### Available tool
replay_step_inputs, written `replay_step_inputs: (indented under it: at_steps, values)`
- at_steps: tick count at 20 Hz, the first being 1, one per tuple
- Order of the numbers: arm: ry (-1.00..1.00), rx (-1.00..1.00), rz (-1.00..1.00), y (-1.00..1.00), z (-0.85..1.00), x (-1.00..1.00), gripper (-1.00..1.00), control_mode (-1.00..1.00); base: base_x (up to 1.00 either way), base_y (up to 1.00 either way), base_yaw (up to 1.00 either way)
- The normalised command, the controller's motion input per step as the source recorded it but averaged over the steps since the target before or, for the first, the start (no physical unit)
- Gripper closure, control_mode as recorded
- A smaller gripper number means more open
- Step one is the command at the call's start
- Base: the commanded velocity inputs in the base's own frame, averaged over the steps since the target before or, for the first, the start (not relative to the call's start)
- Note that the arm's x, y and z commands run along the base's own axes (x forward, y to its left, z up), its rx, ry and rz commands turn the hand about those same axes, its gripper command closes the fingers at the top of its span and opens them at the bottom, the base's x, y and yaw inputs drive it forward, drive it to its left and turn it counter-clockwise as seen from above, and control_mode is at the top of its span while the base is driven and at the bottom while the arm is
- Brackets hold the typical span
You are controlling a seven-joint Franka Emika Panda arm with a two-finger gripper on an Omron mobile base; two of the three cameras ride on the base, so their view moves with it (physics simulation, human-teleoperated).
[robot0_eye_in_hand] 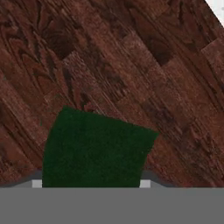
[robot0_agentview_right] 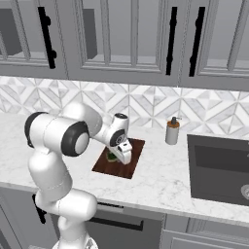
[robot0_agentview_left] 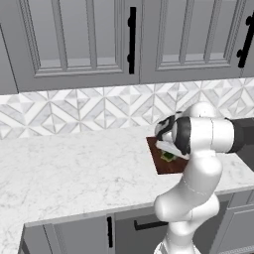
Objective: Pick up the sponge from the counter and clean the cutting board by briefly scrubbing or pressing down on the cutting board. Once finished, release the sponge.
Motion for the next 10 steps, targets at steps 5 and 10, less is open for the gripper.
replay_step_inputs:
  at_steps: [5,10]
  values:
    - [0.06,0.00,0.00,0.00,-0.34,-1.00,1.00,-1.00,0.00,0.00,0.00]
    - [0.08,-0.03,0.02,0.00,-0.44,-0.83,1.00,-1.00,0.00,0.00,0.00]
